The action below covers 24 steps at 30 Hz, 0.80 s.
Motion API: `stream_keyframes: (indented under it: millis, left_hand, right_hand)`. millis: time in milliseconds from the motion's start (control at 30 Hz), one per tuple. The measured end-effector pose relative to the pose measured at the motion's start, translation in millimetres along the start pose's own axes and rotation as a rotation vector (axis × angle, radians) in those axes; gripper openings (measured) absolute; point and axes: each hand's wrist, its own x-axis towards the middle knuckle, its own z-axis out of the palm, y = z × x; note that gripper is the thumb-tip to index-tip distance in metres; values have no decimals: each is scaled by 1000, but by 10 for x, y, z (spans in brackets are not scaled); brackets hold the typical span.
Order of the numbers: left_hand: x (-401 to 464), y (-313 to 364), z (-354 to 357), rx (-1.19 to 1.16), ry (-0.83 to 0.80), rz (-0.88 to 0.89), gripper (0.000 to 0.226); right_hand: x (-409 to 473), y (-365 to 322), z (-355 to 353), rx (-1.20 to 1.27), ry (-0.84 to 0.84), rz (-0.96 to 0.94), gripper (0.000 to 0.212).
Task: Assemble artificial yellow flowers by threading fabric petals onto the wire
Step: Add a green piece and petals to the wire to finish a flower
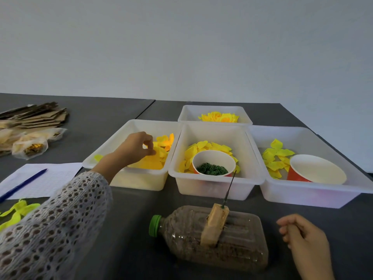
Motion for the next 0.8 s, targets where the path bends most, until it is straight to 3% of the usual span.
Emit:
stream_keyframes:
  millis: [167, 300, 400, 533, 633, 800]
  left_hand:
    - [-18, 13, -67, -54, 6, -73, 18]
    - [-66, -6, -30, 115, -160, -42, 25]
    - [-89, 8, 35, 218, -188, 14, 34]
    - [-107, 58, 19, 260, -250, 29, 18]
    - [-101, 77, -19, 285, -337, -34, 48]
    - [-87, 65, -59, 137, -227, -50, 42]
  right_hand:
    - [-16, -26, -8, -6, -6, 2, 30]
    - [-33, -30, 1, -2, 1, 0, 30]
    - [-45, -35, 2, 2, -5, -1, 30]
    - [-63, -42, 5, 6, 14, -23, 31]
    - [-65, -42, 5, 9, 21, -22, 31]
    - [-66, -40, 8, 5, 21, -22, 32]
